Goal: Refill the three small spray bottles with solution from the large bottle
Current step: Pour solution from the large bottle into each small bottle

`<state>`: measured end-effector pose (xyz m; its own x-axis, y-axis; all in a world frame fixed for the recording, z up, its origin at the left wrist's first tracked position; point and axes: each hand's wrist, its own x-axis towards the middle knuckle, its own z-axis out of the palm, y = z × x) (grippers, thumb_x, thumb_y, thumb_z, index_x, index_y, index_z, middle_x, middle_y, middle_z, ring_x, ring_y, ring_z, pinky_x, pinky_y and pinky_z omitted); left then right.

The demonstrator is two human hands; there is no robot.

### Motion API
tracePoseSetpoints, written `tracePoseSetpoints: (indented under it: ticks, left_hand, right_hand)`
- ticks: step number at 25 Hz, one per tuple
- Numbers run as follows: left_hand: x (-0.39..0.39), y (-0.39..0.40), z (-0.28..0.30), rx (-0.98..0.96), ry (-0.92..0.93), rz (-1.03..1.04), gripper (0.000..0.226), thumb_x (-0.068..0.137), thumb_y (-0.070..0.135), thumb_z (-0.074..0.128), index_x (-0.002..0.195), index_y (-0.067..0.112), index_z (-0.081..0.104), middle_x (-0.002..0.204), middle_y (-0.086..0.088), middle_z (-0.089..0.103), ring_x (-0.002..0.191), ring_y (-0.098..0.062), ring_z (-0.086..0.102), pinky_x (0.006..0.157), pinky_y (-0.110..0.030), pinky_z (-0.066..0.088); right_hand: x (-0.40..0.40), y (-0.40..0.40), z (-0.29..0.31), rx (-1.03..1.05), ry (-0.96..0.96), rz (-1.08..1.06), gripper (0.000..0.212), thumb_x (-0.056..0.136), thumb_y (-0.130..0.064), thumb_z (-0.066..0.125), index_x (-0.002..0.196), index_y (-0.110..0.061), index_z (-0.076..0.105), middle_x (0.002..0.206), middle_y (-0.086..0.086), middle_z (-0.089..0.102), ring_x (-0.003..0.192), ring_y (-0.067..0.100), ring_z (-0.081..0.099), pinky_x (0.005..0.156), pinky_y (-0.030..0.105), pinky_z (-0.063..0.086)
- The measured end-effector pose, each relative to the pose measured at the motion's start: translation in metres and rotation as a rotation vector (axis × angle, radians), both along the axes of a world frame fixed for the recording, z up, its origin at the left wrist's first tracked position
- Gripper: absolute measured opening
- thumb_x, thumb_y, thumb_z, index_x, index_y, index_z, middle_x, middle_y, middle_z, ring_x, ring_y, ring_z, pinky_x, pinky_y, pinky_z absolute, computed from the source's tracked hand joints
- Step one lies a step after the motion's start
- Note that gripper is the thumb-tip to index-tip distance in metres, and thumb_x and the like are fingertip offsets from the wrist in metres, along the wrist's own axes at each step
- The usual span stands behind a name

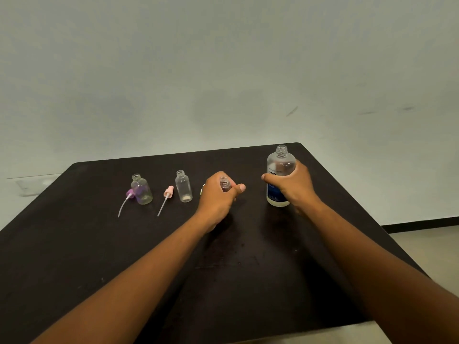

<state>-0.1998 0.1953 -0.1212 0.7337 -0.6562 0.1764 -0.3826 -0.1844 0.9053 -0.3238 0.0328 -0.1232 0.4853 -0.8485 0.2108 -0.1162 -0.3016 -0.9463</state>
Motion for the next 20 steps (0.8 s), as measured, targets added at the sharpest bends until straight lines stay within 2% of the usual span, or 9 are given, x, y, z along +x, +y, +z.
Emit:
tracePoseSetpoints:
  ticks: [3, 5, 8, 10, 13, 16, 20]
  left_hand:
    - [-0.006, 0.024, 0.01, 0.0, 0.024, -0.044, 0.024, 0.091, 0.028, 0.076, 0.093, 0.01, 0.061, 0.081, -0.012, 0.067, 0.072, -0.021, 0.062, 0.074, -0.048, 0.058]
    - [-0.01, 0.039, 0.015, 0.0, 0.041, -0.066, 0.021, 0.093, 0.024, 0.074, 0.096, 0.01, 0.059, 0.088, -0.018, 0.065, 0.077, -0.024, 0.059, 0.073, -0.048, 0.057]
    - [-0.016, 0.062, 0.024, -0.029, 0.108, -0.136, 0.019, 0.095, 0.013, 0.067, 0.105, 0.007, 0.053, 0.088, -0.012, 0.056, 0.078, -0.022, 0.053, 0.063, -0.033, 0.05]
    - [-0.02, 0.076, 0.03, -0.021, 0.157, -0.192, 0.023, 0.096, 0.01, 0.063, 0.114, 0.005, 0.05, 0.094, -0.008, 0.053, 0.084, -0.02, 0.05, 0.066, -0.029, 0.047]
    - [-0.028, 0.091, 0.039, -0.018, 0.175, -0.252, 0.025, 0.099, 0.012, 0.061, 0.119, 0.009, 0.047, 0.101, -0.005, 0.052, 0.089, -0.018, 0.05, 0.072, -0.033, 0.047]
    - [-0.036, 0.098, 0.05, -0.079, 0.119, -0.235, 0.023, 0.1, 0.018, 0.063, 0.118, 0.014, 0.049, 0.108, -0.004, 0.058, 0.09, -0.017, 0.054, 0.073, -0.034, 0.049]
    - [-0.043, 0.104, 0.064, -0.155, 0.077, -0.224, 0.021, 0.101, 0.021, 0.062, 0.118, 0.016, 0.05, 0.111, -0.003, 0.062, 0.092, -0.018, 0.058, 0.073, -0.032, 0.048]
  right_hand:
    - [-0.011, 0.022, 0.019, -0.083, 0.048, 0.073, 0.061, 0.071, -0.019, 0.09, 0.125, -0.02, 0.062, 0.113, -0.002, 0.07, 0.107, 0.021, 0.067, 0.089, 0.031, 0.056]
    - [-0.019, 0.038, 0.032, -0.142, 0.081, 0.09, 0.055, 0.069, -0.02, 0.089, 0.118, -0.022, 0.064, 0.106, -0.004, 0.071, 0.1, 0.019, 0.068, 0.086, 0.032, 0.057]
    - [-0.028, 0.057, 0.049, -0.258, 0.177, 0.092, 0.049, 0.067, -0.023, 0.087, 0.112, -0.022, 0.067, 0.101, -0.003, 0.073, 0.095, 0.019, 0.07, 0.086, 0.038, 0.058]
    - [-0.034, 0.069, 0.059, -0.331, 0.238, 0.103, 0.047, 0.065, -0.026, 0.086, 0.108, -0.024, 0.067, 0.099, -0.005, 0.072, 0.091, 0.016, 0.069, 0.08, 0.034, 0.057]
    - [-0.04, 0.086, 0.072, -0.405, 0.28, 0.121, 0.047, 0.061, -0.028, 0.084, 0.105, -0.024, 0.067, 0.093, -0.01, 0.071, 0.084, 0.01, 0.067, 0.068, 0.023, 0.048]
    - [-0.041, 0.101, 0.086, -0.456, 0.292, 0.142, 0.045, 0.06, -0.028, 0.083, 0.103, -0.03, 0.066, 0.089, -0.014, 0.07, 0.079, -0.002, 0.065, 0.062, 0.013, 0.043]
    - [-0.04, 0.114, 0.102, -0.564, 0.341, 0.167, 0.048, 0.06, -0.027, 0.083, 0.103, -0.029, 0.063, 0.088, -0.015, 0.066, 0.078, -0.002, 0.062, 0.059, 0.012, 0.042]
